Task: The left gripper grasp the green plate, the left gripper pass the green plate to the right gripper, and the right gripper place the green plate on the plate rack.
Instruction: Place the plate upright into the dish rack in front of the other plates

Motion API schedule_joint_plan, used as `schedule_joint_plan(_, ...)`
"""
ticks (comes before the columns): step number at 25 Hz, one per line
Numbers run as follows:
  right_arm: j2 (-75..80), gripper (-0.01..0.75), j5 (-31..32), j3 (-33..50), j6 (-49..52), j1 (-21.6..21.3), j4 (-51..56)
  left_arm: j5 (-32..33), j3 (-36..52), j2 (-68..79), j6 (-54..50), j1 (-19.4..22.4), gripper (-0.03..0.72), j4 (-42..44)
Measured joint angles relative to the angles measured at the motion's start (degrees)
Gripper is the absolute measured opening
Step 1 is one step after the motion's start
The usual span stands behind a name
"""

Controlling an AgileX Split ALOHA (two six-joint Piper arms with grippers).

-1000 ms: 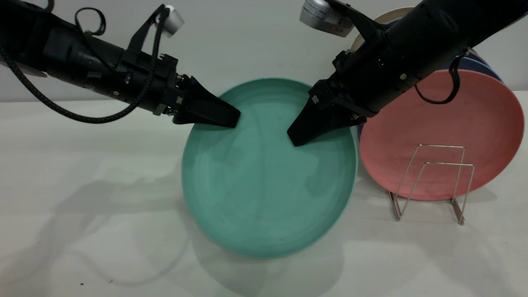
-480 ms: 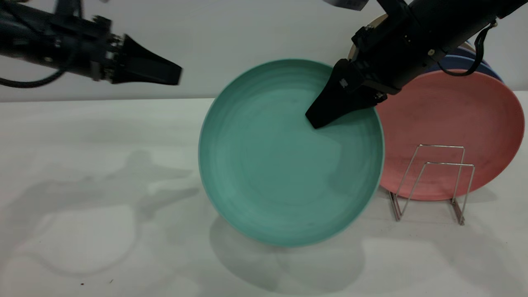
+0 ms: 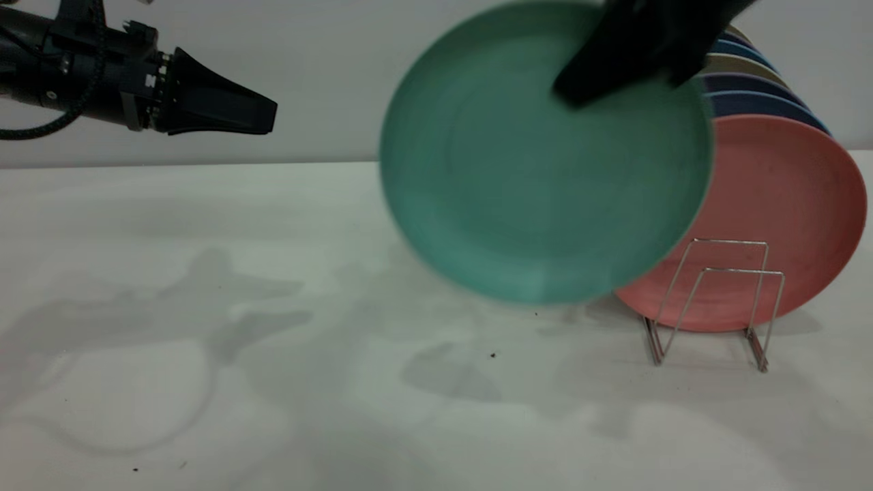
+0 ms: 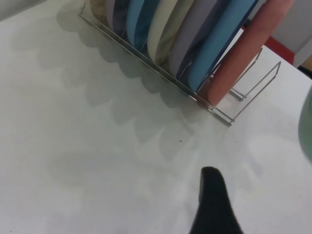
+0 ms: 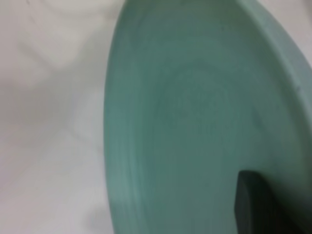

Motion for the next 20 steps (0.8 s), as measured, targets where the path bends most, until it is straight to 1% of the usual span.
schedule_joint_plan(5, -4.9, 0.129, 0.6, 0.0, -0.7, -0.1, -12.5, 0.2, 0.0, 0.0, -0.1, 0.0, 0.527, 0.0)
schedule_joint_plan(8, -5.2, 0.129, 1.1, 0.2, 0.6, -1.9, -16.4, 0.4, 0.0, 0.0, -0.9, 0.0, 0.526, 0.0)
schedule_joint_plan(16, -5.1, 0.129, 1.4, 0.4, 1.4, -11.4, -16.6, 0.5, 0.0, 0.0, -1.5, 0.0, 0.526, 0.0)
schedule_joint_plan(18, -4.6, 0.129, 1.5, 0.4, 1.5, -12.9, -15.1, 0.6, 0.0, 0.0, -1.5, 0.0, 0.526, 0.0)
schedule_joint_plan(20, -3.9, 0.129, 1.5, 0.4, 1.0, -13.5, -13.8, 0.6, 0.0, 0.0, -1.5, 0.0, 0.526, 0.0)
